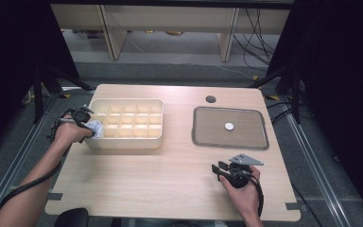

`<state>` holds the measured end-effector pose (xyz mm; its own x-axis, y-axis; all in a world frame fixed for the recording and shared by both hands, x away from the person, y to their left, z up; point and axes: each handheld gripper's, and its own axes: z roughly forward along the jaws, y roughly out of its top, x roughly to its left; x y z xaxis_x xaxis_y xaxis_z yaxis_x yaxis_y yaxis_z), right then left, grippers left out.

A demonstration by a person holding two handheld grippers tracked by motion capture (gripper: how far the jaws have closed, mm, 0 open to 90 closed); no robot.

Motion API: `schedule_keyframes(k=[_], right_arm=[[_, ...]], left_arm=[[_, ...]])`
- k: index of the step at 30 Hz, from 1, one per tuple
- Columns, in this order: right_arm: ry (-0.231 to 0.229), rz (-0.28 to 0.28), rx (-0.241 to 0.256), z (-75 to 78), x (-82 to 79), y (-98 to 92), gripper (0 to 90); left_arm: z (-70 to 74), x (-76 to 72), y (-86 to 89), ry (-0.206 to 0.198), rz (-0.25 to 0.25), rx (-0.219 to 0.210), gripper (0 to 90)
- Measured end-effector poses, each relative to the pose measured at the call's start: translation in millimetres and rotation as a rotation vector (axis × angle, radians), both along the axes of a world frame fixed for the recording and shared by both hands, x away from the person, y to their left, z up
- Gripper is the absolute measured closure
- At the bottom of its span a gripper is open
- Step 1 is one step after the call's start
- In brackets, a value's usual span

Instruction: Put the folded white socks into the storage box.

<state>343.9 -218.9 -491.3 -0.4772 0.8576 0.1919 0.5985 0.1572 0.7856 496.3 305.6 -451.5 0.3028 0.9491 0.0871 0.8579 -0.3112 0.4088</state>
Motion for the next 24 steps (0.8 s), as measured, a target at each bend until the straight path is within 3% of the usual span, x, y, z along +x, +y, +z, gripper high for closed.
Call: schedule_keyframes(k=[3,7,11,12,15,16,19,20,23,24], right_arm=[[-0.005,-0.002,-0.005,0.1,-0.1,-0.4,64.1],[0.027,-0.013,0.016,0.7,-1.8,2.0,64.1],[0.002,-0.015,0.027,-0.7,-0.8,2.4,64.1],[0.023,-0.011,0.029,0.0,-1.3,2.6,64.1],[0.019,-0.013,0.014,0.7,-1.5,1.9,64.1],[0.035,-0.017,0.024,1.1,-2.3,2.7,64.0],[0.025,-0.013,0.038,0.3,-1.3,3.5,63.7],[0.003,0.002,0.022,-0.4,0.7,1.4,63.5],[0.005,-0.002,0.000,1.2,0.6,0.1,62.7],[0.008,-0.006,0.001,1.4,0.6,0.3,62.6]], left_arm=[[-0.9,0.2,0.2,0.004,0.001,-0.001,74.3],[-2.4,0.8,1.2,0.016,0.005,-0.015,74.4],[-2.3,1.6,0.8,0.022,0.000,-0.007,74.4],[-2.3,1.6,0.6,0.023,0.001,-0.006,74.4],[-2.3,1.5,1.0,0.021,-0.001,-0.009,74.4],[-2.3,0.8,1.9,0.017,0.002,-0.019,74.3],[-2.1,-0.5,4.1,0.007,0.007,-0.046,73.8],[-2.1,-1.1,4.5,0.003,0.010,-0.051,73.4],[-0.8,-2.9,6.5,-0.019,0.007,-0.070,71.9],[0.1,-2.2,9.1,-0.027,-0.024,-0.050,71.3]])
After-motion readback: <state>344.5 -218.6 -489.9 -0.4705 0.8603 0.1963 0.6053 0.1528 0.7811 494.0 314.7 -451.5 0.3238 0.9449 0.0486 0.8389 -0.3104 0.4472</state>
